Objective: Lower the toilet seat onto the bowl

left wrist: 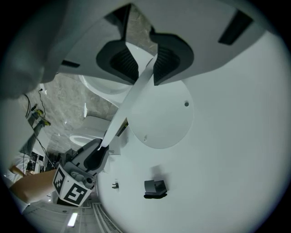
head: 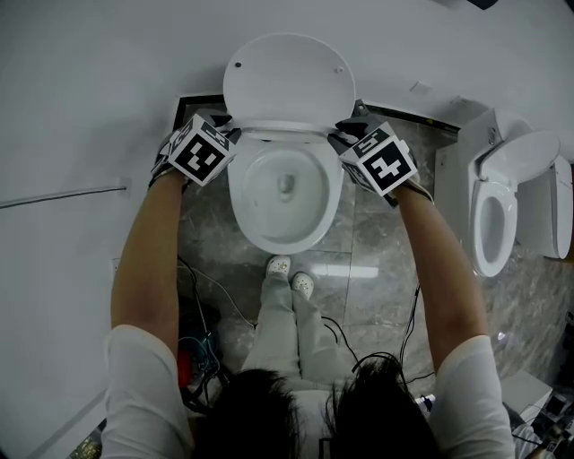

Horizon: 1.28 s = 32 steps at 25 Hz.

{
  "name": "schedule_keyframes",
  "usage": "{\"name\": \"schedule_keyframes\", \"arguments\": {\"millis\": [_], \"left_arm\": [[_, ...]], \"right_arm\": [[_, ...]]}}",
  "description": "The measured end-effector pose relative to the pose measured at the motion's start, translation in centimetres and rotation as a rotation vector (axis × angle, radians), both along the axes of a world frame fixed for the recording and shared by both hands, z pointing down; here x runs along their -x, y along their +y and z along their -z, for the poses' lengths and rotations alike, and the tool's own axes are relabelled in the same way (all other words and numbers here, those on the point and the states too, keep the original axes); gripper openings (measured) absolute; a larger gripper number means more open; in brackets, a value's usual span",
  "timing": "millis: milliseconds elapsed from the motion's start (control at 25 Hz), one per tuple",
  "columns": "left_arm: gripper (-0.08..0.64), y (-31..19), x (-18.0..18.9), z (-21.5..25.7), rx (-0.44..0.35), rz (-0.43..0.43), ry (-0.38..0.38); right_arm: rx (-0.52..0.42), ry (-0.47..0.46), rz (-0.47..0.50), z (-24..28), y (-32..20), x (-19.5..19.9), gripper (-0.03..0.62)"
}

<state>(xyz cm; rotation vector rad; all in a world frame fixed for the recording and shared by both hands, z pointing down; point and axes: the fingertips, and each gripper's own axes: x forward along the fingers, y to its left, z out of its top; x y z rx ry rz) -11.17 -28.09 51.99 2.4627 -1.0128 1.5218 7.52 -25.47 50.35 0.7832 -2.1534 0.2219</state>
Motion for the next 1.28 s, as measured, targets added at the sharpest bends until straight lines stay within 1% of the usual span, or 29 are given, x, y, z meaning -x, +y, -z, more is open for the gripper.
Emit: {"name": "schedule_keyframes", "arguments": {"millis": [160, 280, 480, 640, 800, 920, 1080, 1280], "left_arm": [[0.108, 0.5, 0.0, -0.3, 0.014, -0.021, -0.005], [0.113, 1.3, 0.2, -0.6, 0.042, -0.052, -0.006], [0.121, 2.7, 0.2, -1.1, 0.111, -0.108, -0.019], [0.132, 4.3, 0.1, -1.8, 0.16, -0.165, -0.007], [0.144, 5.5, 0.3, -2.2, 0.205, -0.182, 0.008], [0.157, 6.4, 0.2, -2.8, 0.254, -0.199, 0.021], [0.176, 7.8, 0.2, -3.8, 0.317, -0.226, 0.033], [0.195, 9.0, -0.1, -4.3, 0.368, -0.256, 0.04]], "right_arm": [[0.008, 0.004, 0.002, -0.3, 0.5, 0.0, 0.114], [0.021, 0.02, 0.017, -0.6, 1.2, 0.2, 0.115], [0.086, 0.022, 0.025, -1.0, 2.5, 0.4, 0.126], [0.125, 0.036, 0.05, -1.6, 4.2, 0.8, 0.133], [0.156, 0.044, 0.038, -2.3, 5.0, 0.9, 0.143], [0.182, 0.048, 0.039, -3.0, 5.9, 0.9, 0.149], [0.231, 0.024, 0.026, -3.9, 7.1, 0.9, 0.17], [0.27, 0.012, 0.022, -4.9, 8.4, 0.8, 0.19]]}}
